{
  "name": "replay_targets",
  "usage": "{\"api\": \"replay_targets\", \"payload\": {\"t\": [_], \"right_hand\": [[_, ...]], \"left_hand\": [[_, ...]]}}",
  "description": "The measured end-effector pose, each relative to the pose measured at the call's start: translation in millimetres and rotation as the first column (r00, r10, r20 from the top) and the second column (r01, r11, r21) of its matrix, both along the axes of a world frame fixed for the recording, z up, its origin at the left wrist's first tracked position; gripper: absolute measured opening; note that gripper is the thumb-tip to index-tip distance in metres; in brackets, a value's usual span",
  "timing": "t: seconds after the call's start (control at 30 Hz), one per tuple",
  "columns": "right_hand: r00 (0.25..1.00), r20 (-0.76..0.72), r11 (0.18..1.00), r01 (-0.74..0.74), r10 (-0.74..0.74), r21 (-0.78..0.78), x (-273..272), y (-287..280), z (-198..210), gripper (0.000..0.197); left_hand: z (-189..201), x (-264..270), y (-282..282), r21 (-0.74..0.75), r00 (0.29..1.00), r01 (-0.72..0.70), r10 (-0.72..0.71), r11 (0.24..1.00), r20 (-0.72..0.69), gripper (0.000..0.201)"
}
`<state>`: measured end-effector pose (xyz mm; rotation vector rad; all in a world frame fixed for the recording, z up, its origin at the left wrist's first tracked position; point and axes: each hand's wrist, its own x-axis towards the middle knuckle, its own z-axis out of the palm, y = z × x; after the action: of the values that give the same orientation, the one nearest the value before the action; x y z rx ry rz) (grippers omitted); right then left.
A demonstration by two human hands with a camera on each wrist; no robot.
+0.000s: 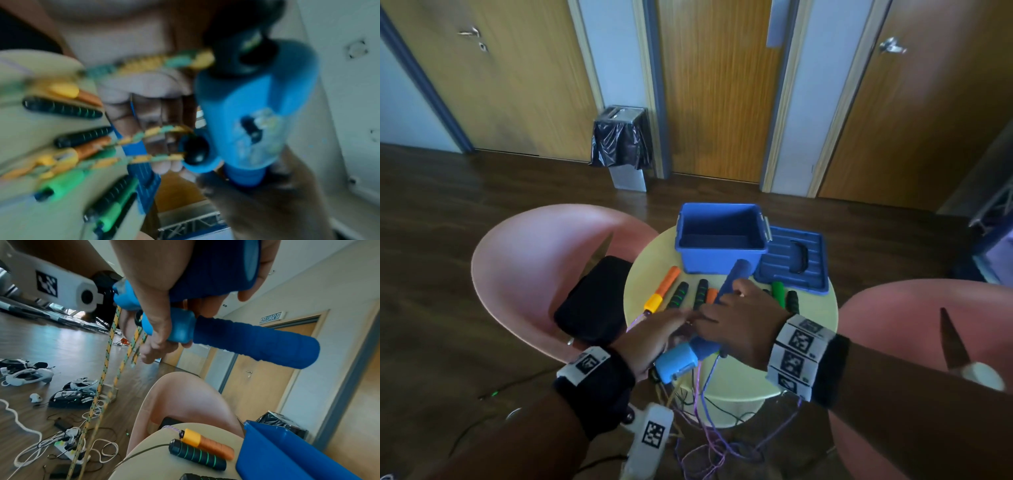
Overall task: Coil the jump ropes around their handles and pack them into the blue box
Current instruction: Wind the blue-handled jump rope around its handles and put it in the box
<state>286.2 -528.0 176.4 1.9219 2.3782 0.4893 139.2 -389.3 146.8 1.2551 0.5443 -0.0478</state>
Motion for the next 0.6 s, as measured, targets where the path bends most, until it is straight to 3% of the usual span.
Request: {"api": "replay_targets", "payload": {"t": [0.13,0.23,0.37,0.6], "right_hand": [[0.998,-0.052,0.999,0.035,-0.033,0.024,4.9,-16.2,15.2,0.034],[0.99,-0.091,0.995,0.103,-0.104,-0.018,11.0,-21.7,19.7,0.042],[0.969,-0.132,0.978,0.208,-0.208,-0.016,17.7,-21.9,22.9,0.055],[0.936,-0.183,0.952,0.306,-0.301,-0.001,17.4,0.9,18.7,0.067]], "left_hand": [[8.1,4.8,-18.8,-0.233,0.994,0.006,0.02,0.973,0.11,0.049],[12.4,8.1,-21.7,-0.248,0.994,-0.019,0.045,0.969,0.102,0.042],[21.5,10.4,-20.0,-0.343,0.97,-0.186,0.227,0.921,0.085,0.025],[22.9,-5.0,-2.0,-0.324,0.946,-0.232,0.29,0.917,0.144,0.03]]}}
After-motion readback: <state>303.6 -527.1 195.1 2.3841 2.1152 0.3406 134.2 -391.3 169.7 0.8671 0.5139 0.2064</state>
